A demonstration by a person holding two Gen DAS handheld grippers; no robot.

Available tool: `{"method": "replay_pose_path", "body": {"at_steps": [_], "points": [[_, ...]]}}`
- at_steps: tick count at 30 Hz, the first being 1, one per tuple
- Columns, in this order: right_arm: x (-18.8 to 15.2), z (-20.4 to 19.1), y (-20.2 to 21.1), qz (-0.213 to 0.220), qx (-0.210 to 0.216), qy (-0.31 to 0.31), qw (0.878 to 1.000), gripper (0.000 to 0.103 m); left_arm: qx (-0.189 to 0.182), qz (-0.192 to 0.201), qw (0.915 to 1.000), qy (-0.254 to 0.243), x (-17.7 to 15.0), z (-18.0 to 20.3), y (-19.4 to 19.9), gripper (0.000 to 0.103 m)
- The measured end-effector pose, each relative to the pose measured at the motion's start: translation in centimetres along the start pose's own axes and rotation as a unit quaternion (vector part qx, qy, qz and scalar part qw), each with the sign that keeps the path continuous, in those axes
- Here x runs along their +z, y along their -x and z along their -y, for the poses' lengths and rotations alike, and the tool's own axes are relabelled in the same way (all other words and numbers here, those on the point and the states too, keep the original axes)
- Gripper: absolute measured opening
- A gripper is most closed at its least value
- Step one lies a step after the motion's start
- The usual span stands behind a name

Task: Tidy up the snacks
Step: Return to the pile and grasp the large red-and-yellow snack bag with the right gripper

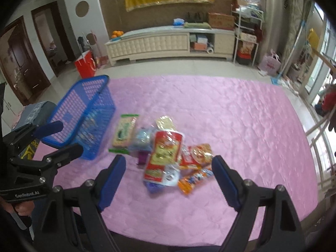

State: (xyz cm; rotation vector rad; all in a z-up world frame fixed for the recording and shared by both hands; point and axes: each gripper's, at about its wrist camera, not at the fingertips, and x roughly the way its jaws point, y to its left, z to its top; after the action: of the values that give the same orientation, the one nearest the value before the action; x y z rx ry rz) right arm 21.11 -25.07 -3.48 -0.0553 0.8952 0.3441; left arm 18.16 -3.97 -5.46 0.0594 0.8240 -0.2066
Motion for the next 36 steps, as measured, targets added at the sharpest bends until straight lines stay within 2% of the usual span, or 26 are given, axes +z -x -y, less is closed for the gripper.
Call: {"method": "replay_pose_path", "body": {"at_steps": [7, 17, 22, 29, 36], "points": [[-1.6, 1.8, -2.7, -0.027, -0.006, -0.006, 1.000, 0.087, 0.000, -0.027, 0.9993, 0.024, -0.9, 1.4, -3.7, 0.076], [-2.0, 2.5, -7.7, -0.062, 0.001, -0.010, 0.998, 0.087, 0.002, -0.056, 0.9981, 0.027, -1.6, 0.9, -8.0, 0.075], [-1.6, 2.3, -9.8, -0.075, 0.031, -0.024, 0.996, 0.087, 0.014, -0.071, 0.9968, 0.034, -1.7, 0.1, -10.0, 0.061], [-1.5, 1.2, -13.6, -0.106, 0.020, -0.007, 0.994, 0.087, 0.039, -0.098, 0.9943, 0.015, -2.2, -0.1, -12.9, 0.055], [-1.2, 0.0, -16.4, -0.135, 0.014, 0.003, 0.991, 0.087, 0.035, -0.106, 0.9934, 0.025, -2.5, -1.6, -14.2, 0.055]]}}
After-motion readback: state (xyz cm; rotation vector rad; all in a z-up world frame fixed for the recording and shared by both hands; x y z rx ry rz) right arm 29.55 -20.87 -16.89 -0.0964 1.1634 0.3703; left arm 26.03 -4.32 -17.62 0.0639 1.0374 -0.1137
